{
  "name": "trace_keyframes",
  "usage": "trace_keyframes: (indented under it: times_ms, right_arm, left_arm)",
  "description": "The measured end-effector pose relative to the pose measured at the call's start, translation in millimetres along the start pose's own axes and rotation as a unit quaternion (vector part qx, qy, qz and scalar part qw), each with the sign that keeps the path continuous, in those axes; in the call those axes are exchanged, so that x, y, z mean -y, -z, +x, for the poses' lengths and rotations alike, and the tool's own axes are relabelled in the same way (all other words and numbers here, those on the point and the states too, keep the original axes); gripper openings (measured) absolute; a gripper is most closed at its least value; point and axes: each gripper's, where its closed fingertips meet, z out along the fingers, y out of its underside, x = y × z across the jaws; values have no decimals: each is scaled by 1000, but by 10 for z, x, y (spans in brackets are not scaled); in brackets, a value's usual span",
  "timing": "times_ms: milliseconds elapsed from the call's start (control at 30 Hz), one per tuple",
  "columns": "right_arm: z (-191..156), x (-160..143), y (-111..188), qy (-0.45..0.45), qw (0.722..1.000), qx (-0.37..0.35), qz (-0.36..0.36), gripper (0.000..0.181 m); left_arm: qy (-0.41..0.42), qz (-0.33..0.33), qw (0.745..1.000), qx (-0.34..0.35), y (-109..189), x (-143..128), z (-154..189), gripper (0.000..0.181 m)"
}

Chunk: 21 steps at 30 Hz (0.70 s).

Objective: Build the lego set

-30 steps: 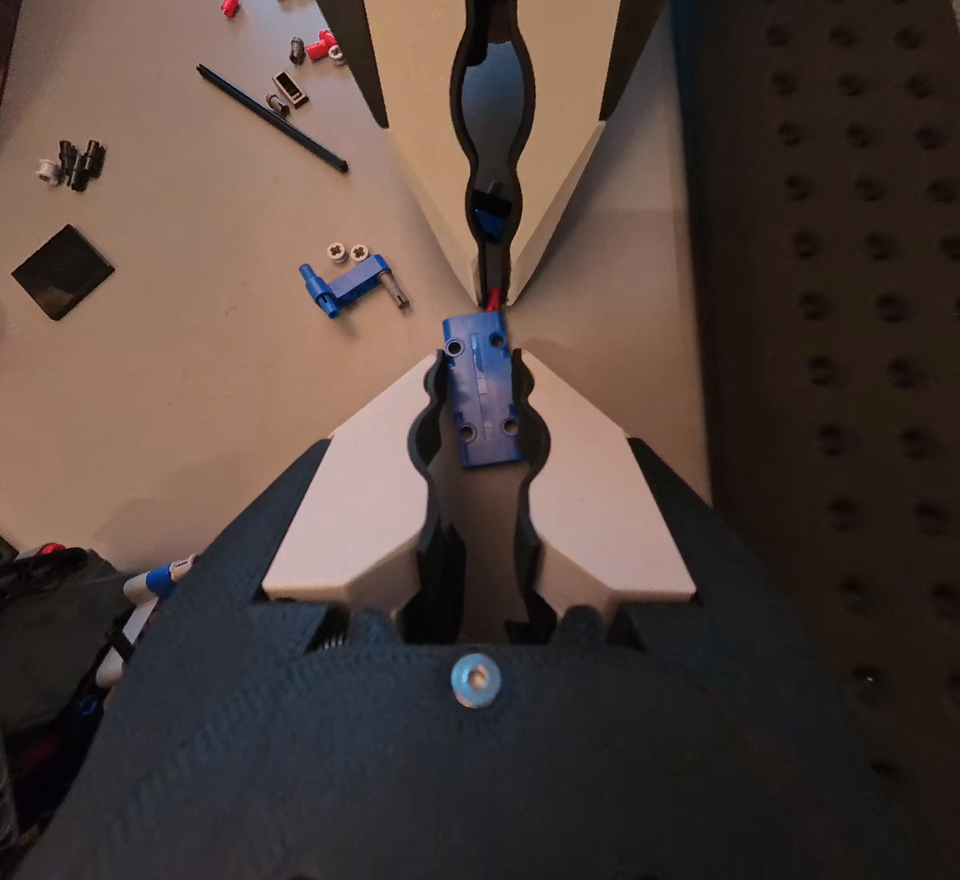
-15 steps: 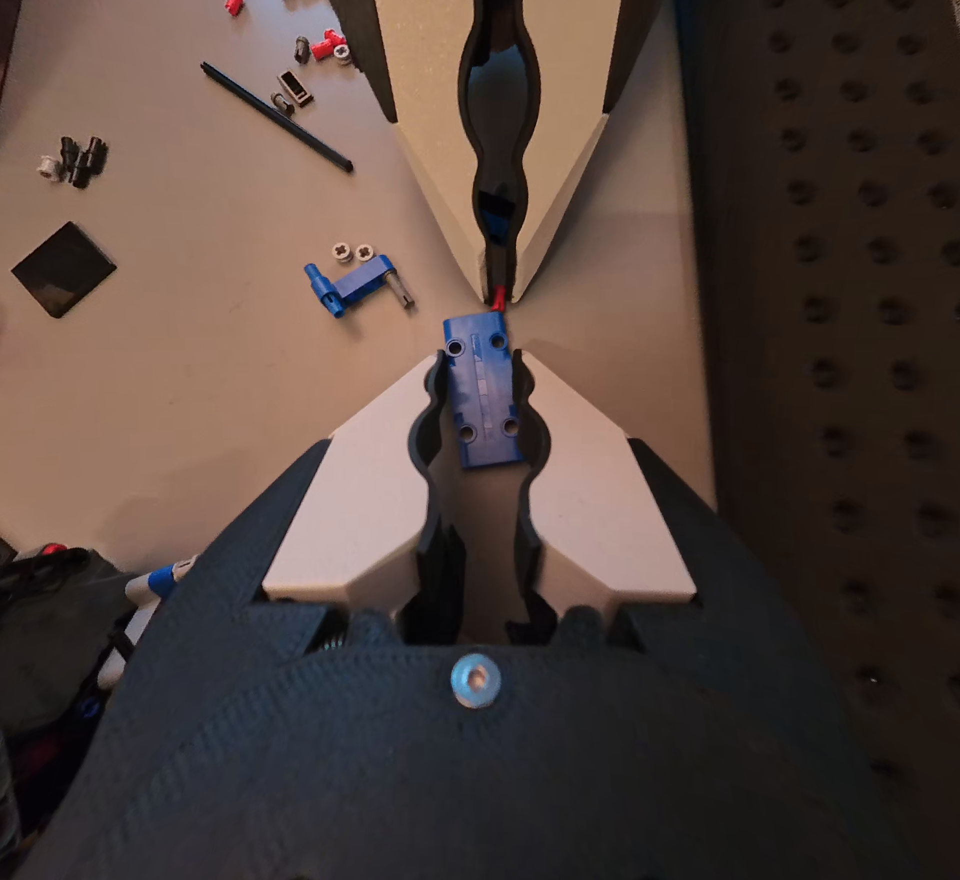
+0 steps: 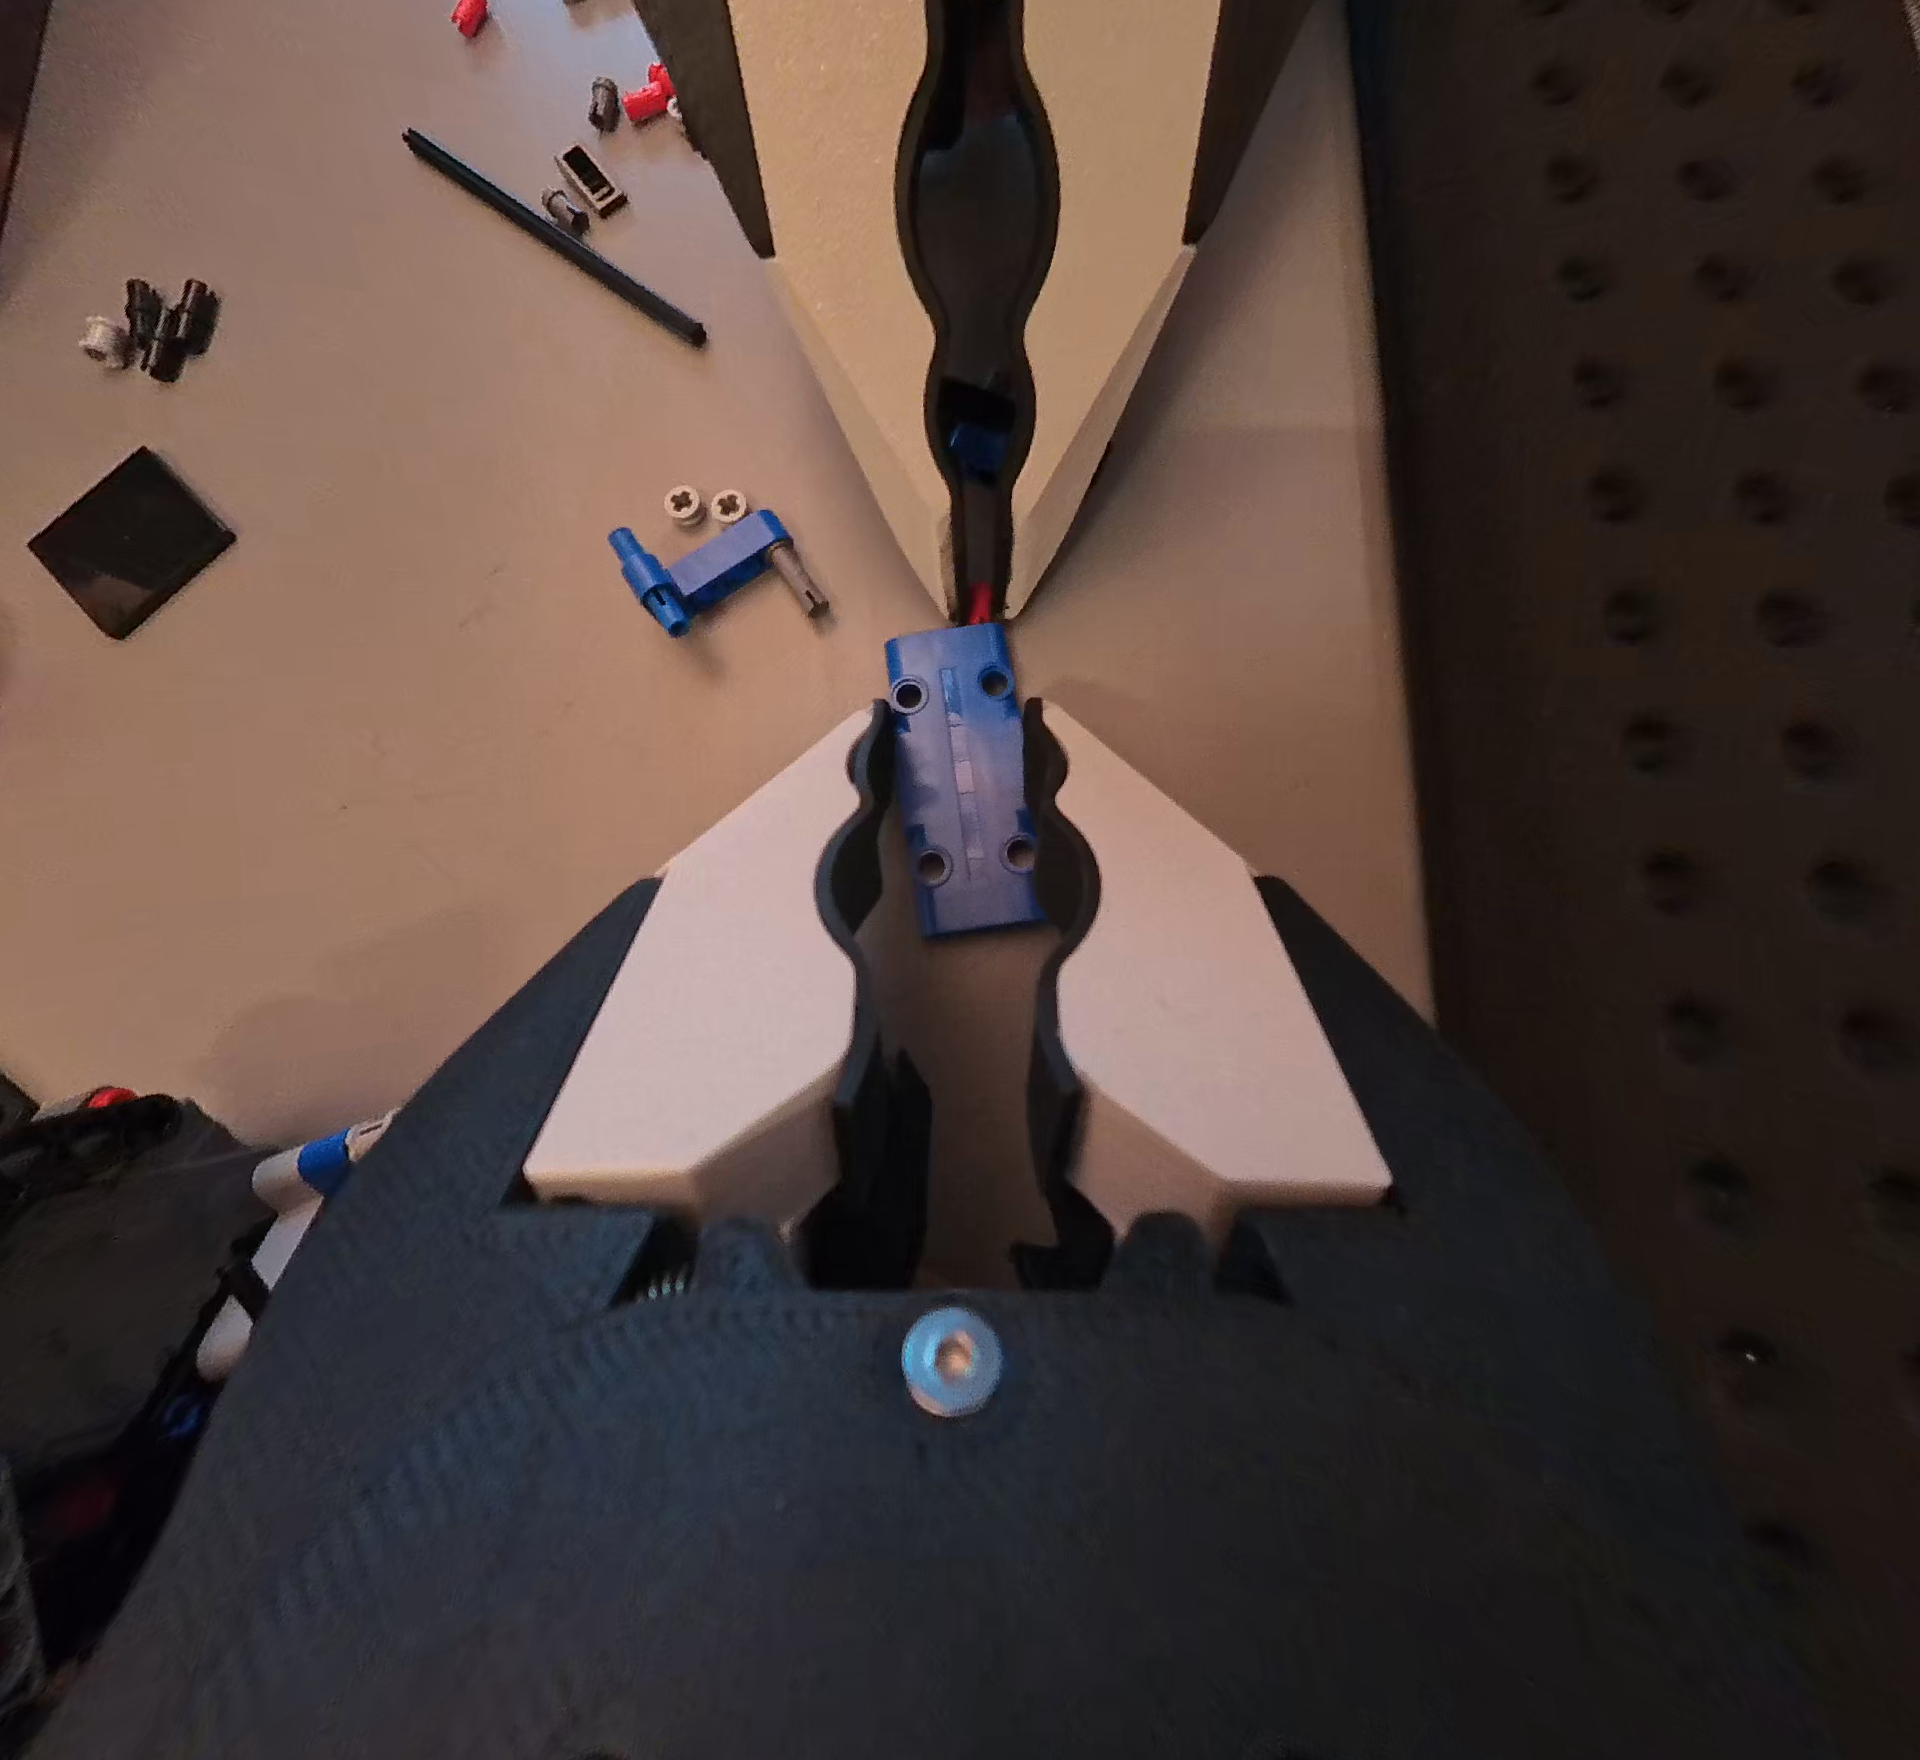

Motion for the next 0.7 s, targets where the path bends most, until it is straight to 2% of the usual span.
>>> trace_keyframes:
  times_ms: [400, 533, 700]
  right_arm:
    - [4, -6, 11, 6, 1000, -4, 0, 4]
    - [22, -10, 21, 2, 1000, -8, -1, 9]
    - [1, -13, 23, -3, 1000, 0, 0, 4]
  left_arm:
    - [0, 2, 1000, -1, 1, -3, 0, 23]
    - [-1, 2, 1000, -1, 2, -4, 0, 23]
    - [-2, 1, 1000, 0, 4, -8, 2, 24]
